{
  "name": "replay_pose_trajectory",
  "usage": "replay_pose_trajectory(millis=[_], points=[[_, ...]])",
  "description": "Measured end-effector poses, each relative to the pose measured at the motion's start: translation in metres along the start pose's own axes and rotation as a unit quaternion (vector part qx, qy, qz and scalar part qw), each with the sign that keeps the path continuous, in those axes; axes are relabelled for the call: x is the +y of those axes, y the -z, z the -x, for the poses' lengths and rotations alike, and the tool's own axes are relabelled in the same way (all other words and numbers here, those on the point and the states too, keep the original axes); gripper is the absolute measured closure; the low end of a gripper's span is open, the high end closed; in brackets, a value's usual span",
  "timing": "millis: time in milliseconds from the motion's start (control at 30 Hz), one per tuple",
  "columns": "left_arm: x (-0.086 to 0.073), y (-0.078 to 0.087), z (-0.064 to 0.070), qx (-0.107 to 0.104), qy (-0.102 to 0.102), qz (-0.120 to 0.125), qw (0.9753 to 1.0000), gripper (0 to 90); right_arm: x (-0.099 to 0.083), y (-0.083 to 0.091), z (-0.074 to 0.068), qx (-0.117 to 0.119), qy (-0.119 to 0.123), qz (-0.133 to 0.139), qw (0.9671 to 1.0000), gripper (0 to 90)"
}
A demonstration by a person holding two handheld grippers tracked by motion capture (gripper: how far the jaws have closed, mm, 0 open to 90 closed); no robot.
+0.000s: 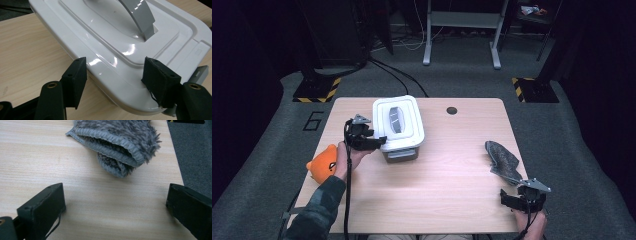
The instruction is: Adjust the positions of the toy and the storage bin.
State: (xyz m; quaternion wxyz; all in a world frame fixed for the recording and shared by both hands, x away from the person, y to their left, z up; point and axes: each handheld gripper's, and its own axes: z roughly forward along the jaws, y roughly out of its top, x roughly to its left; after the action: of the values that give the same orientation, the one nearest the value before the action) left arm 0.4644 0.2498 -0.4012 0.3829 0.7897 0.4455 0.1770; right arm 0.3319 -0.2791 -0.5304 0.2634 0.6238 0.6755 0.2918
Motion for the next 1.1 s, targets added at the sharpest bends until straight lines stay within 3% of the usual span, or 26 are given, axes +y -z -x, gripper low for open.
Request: replay_pose_trajectory(millis=[1100], points=[[0.013, -0.019, 0.035, -0.020, -0.009, 0.017, 0.9996, 33.0, 0.000, 0.000, 0.000, 0.000, 0.002, 0.001, 1.0000, 1.4]])
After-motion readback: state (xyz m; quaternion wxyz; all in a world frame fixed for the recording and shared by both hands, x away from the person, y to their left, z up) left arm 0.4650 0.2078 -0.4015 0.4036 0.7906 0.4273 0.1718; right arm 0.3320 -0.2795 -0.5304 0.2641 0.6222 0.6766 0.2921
